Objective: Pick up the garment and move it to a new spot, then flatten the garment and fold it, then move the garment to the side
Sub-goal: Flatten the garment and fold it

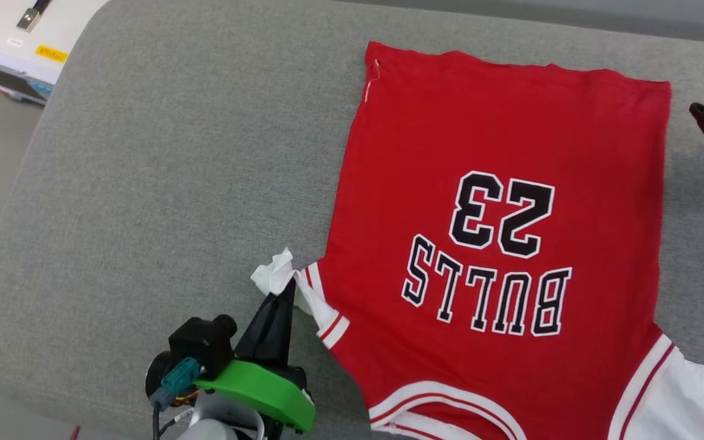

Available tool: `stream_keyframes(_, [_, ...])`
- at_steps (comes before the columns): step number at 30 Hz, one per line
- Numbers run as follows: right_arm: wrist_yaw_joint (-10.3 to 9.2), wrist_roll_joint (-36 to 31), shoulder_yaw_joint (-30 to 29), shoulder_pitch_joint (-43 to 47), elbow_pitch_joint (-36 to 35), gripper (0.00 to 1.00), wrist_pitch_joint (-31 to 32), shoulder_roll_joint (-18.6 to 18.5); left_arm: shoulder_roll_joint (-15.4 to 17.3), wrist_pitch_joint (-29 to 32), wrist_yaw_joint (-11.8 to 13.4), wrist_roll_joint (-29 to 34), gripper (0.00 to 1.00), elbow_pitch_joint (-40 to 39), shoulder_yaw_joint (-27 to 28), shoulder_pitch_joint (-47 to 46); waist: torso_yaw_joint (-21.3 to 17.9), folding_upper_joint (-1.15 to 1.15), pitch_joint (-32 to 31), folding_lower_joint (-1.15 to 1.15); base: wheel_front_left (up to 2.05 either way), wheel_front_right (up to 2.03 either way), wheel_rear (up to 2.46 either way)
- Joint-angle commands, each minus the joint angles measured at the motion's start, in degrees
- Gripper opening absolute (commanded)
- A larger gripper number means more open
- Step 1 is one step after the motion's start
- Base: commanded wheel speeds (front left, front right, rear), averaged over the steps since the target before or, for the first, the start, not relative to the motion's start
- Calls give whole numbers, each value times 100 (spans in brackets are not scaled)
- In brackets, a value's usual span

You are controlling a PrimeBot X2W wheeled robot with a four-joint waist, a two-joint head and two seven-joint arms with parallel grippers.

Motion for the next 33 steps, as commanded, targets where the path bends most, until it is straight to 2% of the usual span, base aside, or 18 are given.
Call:
stream_keyframes(1, [-3,-68,50,-250,167,100,96,-82,-83,-69,-62,75,0,19,14,-189,542,0,541,0,0,0,0])
stream_keyframes(7, [-3,-254,57,-1141,776,100,399,-304,-359,-103,-308,240,0,67,-67,-531,878,0,1031,0,0,0,0])
stream_keyframes(13, [-3,-315,97,-1516,1269,100,602,-359,-580,-116,-488,349,0,222,-81,-729,993,0,1369,0,0,0,0])
stream_keyframes(18, [-3,-261,239,-1404,1984,100,1706,-286,-666,-120,-561,419,0,323,34,-706,940,0,1389,0,0,0,0])
stream_keyframes(19, [-3,-271,252,-1393,2076,47,1867,-274,-674,-121,-572,433,0,335,54,-694,931,0,1381,0,0,0,0])
stream_keyframes(20, [-3,-278,256,-1389,2154,19,2007,-254,-682,-121,-587,448,0,345,79,-682,920,0,1369,0,0,0,0])
stream_keyframes(21, [-3,-285,257,-1393,2182,0,2062,-237,-689,-121,-600,460,0,351,98,-673,914,0,1360,0,0,0,0])
stream_keyframes(27, [-3,-345,309,-1508,2005,0,1907,-282,-738,-122,-678,520,0,434,178,-623,884,0,1232,0,0,0,0])
stream_keyframes(33, [-3,-269,266,-1532,1720,0,1499,-533,-697,-122,-685,505,0,589,274,-471,778,0,736,0,0,0,0])
